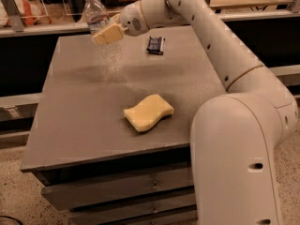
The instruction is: Knock water bottle over
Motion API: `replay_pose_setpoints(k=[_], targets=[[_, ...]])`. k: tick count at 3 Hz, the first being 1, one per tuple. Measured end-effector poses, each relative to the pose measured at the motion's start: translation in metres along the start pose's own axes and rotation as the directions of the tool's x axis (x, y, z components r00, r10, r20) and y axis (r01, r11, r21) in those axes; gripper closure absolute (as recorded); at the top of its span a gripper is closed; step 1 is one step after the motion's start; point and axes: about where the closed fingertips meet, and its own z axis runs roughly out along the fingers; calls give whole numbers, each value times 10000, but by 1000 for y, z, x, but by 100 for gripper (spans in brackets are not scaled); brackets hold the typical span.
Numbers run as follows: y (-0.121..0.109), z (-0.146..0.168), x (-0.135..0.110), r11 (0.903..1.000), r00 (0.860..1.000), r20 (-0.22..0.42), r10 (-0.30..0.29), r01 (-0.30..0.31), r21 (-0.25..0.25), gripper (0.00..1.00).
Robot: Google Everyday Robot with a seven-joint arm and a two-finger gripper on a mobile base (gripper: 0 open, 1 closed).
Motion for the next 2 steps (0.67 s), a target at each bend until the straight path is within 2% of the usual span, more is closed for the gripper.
replay_pose_setpoints(k=[1,2], targets=[[14,-16,-1,9997,9872,-1578,-231,209,-155,100],[33,-33,7,9987,9392,-3412,-390,258,-430,100]])
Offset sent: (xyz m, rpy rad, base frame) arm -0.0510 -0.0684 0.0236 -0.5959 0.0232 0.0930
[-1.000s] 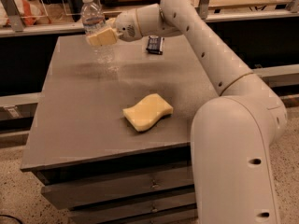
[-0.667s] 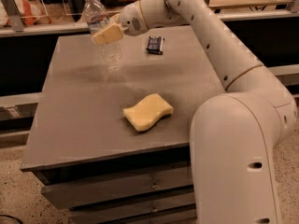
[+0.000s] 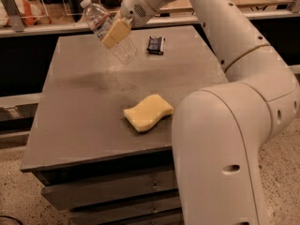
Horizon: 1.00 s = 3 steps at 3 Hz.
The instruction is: Knock water bottle over
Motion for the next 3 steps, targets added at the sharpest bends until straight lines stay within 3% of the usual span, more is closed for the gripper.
replay_pose_setpoints(k=[1,2,3], targets=[[15,-9,9,9997,9841,-1767,-172,144,-173,100],[18,-12,9,9977,9450,-3207,-648,679,-14,100],[26,-11,3,9895,8920,-4323,-1320,1446,-37,100]])
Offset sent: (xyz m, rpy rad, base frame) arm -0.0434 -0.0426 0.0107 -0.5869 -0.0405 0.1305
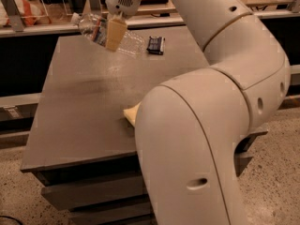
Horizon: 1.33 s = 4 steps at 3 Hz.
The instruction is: Knock water bottle over
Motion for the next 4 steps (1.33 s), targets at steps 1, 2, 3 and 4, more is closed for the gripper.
replay_pose_setpoints(k=[1,2,3,4], targets=[[18,2,3,9996,9960,-860,-260,264,39,100],[47,6,16,9992,9910,-1283,-375,355,-173,100],[70,7,35,9980,9857,-1609,-494,422,-480,100],[76,3,45,9972,9773,-2021,-633,536,-529,100]])
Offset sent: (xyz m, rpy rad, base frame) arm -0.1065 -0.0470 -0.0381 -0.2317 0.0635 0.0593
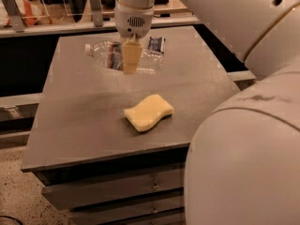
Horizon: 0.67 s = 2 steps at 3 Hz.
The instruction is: Knock water bottle over
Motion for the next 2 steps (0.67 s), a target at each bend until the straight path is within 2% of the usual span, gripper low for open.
replay_pose_setpoints(k=[2], targets=[[-6,4,20,9980,9951,-926,-356,403,497,100]])
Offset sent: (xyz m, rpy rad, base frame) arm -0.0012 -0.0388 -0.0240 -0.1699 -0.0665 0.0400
